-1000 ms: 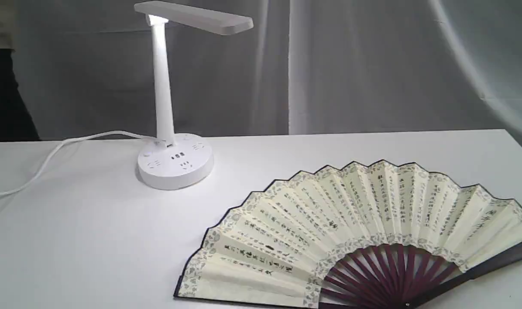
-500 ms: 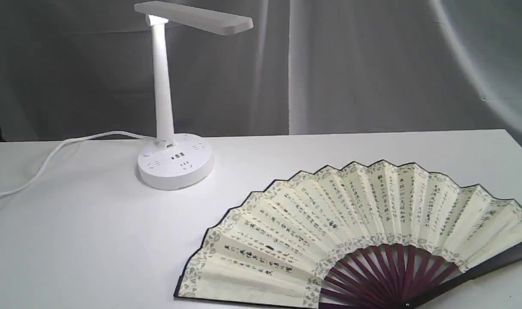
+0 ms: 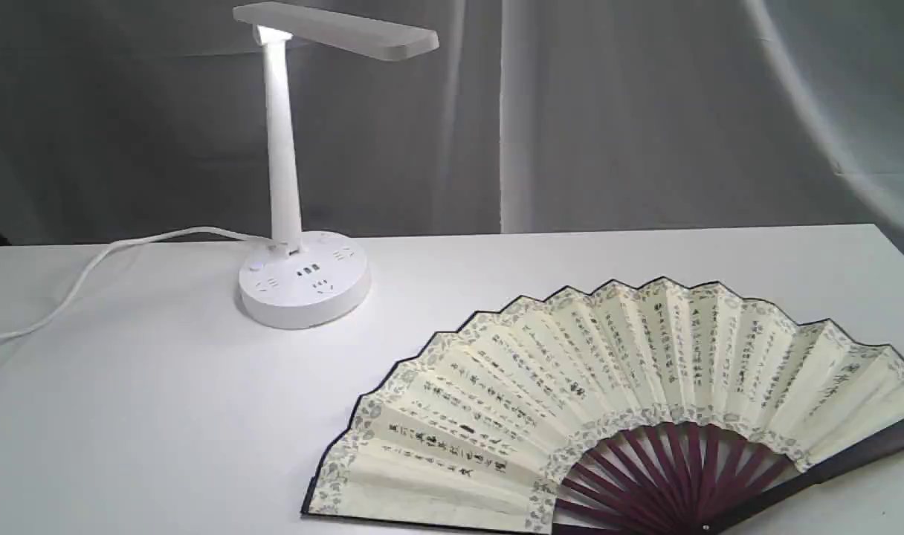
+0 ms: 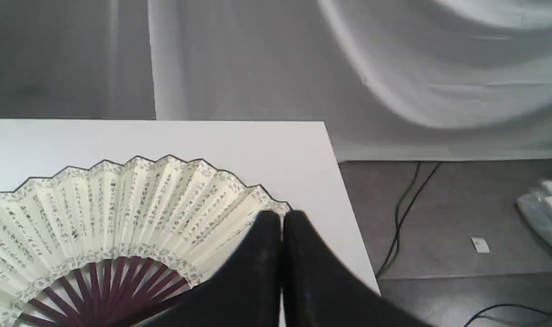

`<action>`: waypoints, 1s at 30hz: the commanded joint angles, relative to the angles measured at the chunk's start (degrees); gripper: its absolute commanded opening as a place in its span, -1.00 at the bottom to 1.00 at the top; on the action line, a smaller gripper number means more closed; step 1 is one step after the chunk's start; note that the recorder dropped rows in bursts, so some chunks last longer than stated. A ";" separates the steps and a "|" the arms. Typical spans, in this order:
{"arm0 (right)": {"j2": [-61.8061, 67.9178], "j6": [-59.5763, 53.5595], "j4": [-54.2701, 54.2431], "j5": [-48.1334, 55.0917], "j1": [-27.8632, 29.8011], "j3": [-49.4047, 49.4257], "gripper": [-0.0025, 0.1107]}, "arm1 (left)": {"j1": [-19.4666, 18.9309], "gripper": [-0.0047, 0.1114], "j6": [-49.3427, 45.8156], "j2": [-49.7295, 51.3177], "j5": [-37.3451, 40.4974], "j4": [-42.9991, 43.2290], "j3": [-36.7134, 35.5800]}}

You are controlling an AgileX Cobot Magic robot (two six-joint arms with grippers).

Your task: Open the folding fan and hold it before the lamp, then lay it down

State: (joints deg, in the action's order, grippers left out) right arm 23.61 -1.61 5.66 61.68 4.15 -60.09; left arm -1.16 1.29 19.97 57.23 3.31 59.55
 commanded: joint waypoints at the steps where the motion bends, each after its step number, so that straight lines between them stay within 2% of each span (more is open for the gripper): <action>1: -4.60 -0.69 0.80 0.86 -0.15 0.30 -0.96 | 0.04 -0.92 0.06 -4.41 1.65 0.30 -0.28; 14: -23.37 -1.00 5.69 6.03 -0.24 0.30 -0.96 | 0.04 -0.92 -0.09 -17.08 2.94 0.68 -2.23; 18: -23.61 -1.58 9.29 8.28 -0.12 -0.33 -0.96 | 0.04 -0.92 -0.09 -19.97 1.80 0.11 -4.76; 22: -23.61 -2.79 7.89 8.28 -0.24 -0.23 -0.96 | 0.04 -0.92 -0.09 -19.97 0.04 -1.16 -5.59; 26: -23.61 -2.83 5.95 8.28 -1.40 -0.34 -0.96 | 1.88 -0.92 -0.08 -19.97 -0.44 -4.17 -6.03; 30: -23.61 -3.07 6.36 8.28 -2.34 -0.34 -0.96 | 2.42 -0.92 0.07 -19.97 0.04 -2.49 -6.03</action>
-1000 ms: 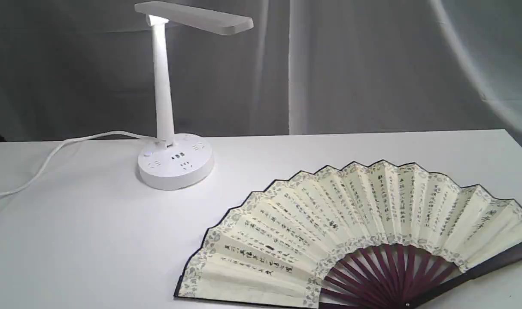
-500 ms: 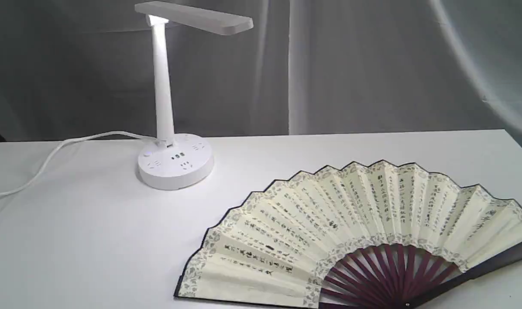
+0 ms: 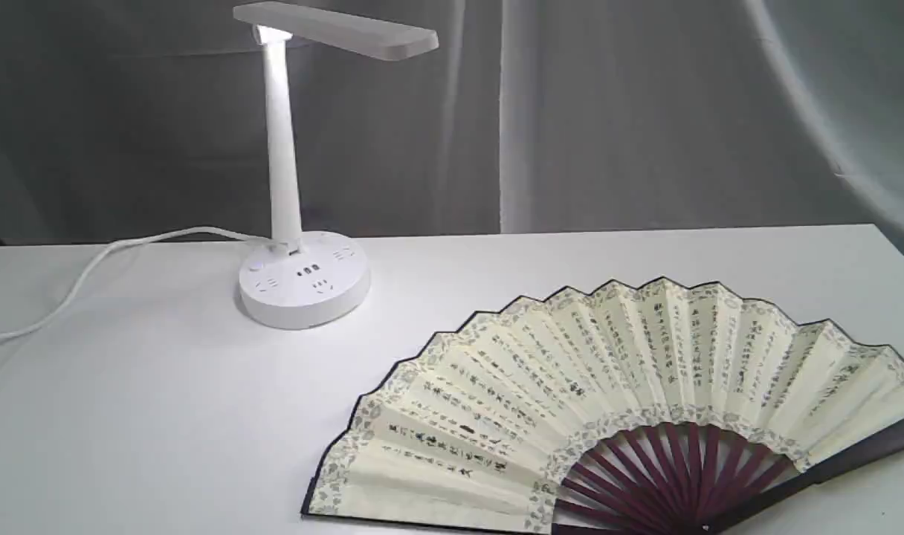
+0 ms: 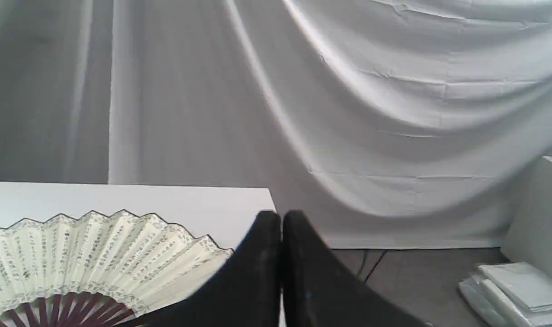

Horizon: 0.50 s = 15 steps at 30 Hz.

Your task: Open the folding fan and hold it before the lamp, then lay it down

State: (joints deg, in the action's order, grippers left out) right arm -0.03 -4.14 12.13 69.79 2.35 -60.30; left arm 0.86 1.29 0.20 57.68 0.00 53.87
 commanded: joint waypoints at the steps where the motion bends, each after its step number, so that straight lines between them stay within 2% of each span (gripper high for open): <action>1: 0.03 -0.53 0.18 0.17 -0.88 -0.13 -0.96 | 0.40 -0.92 0.07 -0.20 -0.42 0.81 -0.35; 5: 0.03 -0.53 0.38 0.17 -2.95 -0.13 -0.96 | 0.40 -0.92 0.16 -0.20 -0.44 0.45 -0.35; 12: 0.03 -0.33 -2.58 0.17 -3.10 -0.13 -0.96 | 0.40 -0.92 0.30 -0.20 0.11 -0.76 -0.35; 15: 0.03 1.45 -3.14 -2.45 -3.10 1.81 -0.96 | 0.40 -0.92 0.13 -0.20 -4.25 -1.82 -2.45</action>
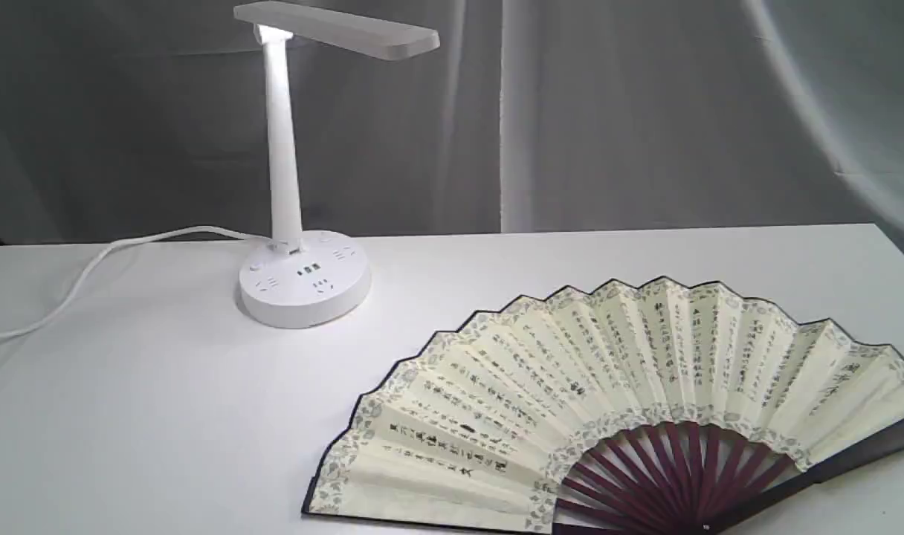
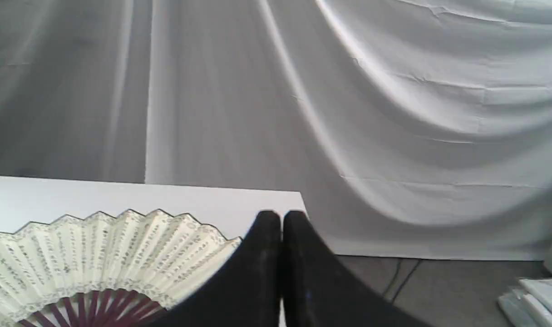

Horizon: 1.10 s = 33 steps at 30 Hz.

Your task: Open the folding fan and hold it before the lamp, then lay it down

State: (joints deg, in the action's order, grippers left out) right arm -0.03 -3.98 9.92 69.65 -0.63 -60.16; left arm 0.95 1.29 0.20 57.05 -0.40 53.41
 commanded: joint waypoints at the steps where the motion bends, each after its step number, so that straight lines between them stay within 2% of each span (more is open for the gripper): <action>1: 0.03 1.46 -0.93 -3.90 -0.12 2.99 -0.96 | 0.32 -0.92 0.13 -0.20 -5.58 -1.42 -3.10; 4: 0.03 1.98 -0.93 -9.46 -0.12 8.01 -0.96 | 0.32 -0.92 0.13 -0.20 -11.92 -1.12 -8.51; 11: 0.03 8.62 -0.93 -25.23 -0.12 24.30 -0.96 | 0.32 -0.92 0.13 -0.20 -26.30 -0.97 -25.96; 20: 0.03 8.94 -0.93 -47.83 -0.12 44.43 -0.96 | 0.32 -0.92 0.13 -0.20 -47.20 -0.97 -45.25; 25: 0.03 8.80 2.81 -63.67 -0.12 53.11 -0.96 | 0.32 -0.92 0.13 -0.20 -53.10 -0.97 -51.99; 28: 0.03 8.80 2.53 -64.21 -0.12 56.19 -0.96 | 0.32 -0.92 0.13 -0.20 -55.29 -0.97 -53.41; 33: 0.03 8.80 1.43 -62.98 -0.12 60.16 -0.96 | 0.32 -0.92 0.03 -0.20 -53.41 -0.48 -53.41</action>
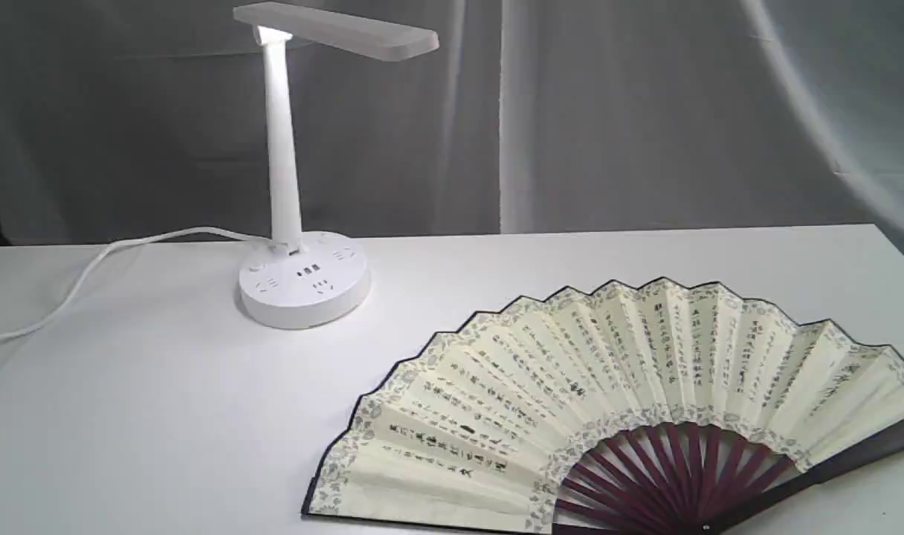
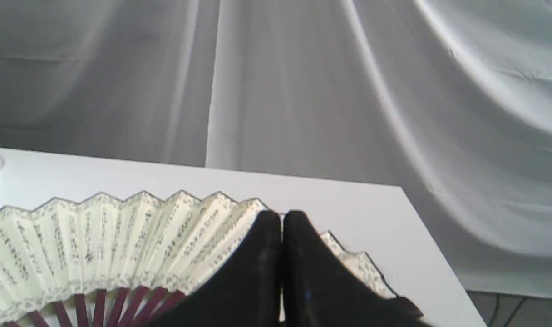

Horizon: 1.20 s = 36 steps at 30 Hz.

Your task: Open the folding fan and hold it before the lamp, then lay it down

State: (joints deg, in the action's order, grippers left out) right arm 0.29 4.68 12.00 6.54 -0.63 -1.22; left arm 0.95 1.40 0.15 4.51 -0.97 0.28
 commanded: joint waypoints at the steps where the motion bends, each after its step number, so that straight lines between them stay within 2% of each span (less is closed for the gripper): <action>1: -0.29 0.14 -2.22 2.78 -0.12 1.22 -0.96 | 0.32 -0.92 -0.08 -0.15 -0.87 0.09 -0.28; 6: -0.29 0.28 -16.21 2.47 -0.12 1.22 -0.96 | 0.32 -0.92 0.04 -0.15 -0.59 -0.17 -0.28; 8: -0.29 0.28 -17.45 3.09 -0.12 1.22 -0.96 | 0.32 -0.92 0.04 -0.15 -0.30 -0.17 -0.28; 15: -0.29 -0.36 -9.11 7.02 -0.12 1.22 -0.96 | 0.32 -0.92 -0.21 -0.15 2.29 0.35 -0.28; 36: -0.29 -2.22 -7.24 6.63 -0.12 1.22 -0.96 | 0.32 -0.92 -0.21 -0.15 4.09 0.48 -0.28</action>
State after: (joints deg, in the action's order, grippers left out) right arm 0.29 3.79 3.70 13.43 -0.63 -0.20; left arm 0.95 1.31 0.15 8.54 -0.51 0.28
